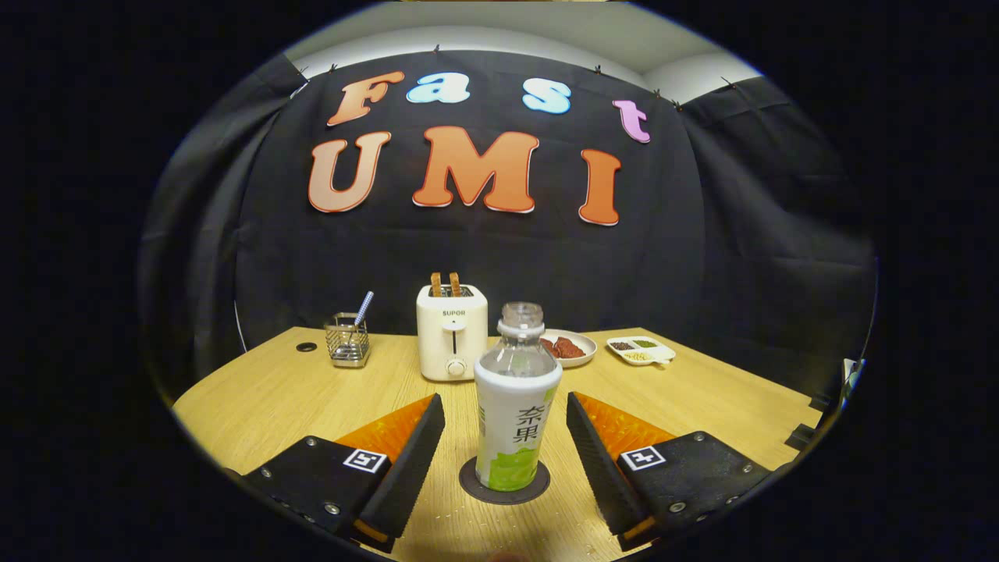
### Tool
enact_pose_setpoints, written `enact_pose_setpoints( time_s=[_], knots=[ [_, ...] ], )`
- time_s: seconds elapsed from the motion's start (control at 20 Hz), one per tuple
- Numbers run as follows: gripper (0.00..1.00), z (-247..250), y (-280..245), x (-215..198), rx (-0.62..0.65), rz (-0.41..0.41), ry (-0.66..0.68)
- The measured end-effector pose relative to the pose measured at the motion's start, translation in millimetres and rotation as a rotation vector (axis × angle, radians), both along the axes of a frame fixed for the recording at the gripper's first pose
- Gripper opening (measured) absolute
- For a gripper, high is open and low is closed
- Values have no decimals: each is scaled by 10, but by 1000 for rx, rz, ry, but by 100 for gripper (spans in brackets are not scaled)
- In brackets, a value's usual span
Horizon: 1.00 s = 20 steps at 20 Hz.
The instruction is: Take the bottle from table, then pour the juice into the cup, finally place the bottle on the coaster
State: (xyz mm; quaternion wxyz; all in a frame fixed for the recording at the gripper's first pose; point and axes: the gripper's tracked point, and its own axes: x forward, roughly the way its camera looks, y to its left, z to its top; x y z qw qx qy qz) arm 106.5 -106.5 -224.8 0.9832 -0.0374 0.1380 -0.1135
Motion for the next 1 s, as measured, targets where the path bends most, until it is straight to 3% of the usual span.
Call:
enact_pose_setpoints(
  time_s=[0.55, 0.8, 1.0],
  knots=[
    [93, 1491, 647, -608, 69, 126, -184],
    [93, 2020, 891, -830, 33, 164, -261],
    [93, 2244, 1058, -957, 73, 206, -307]
  ],
)
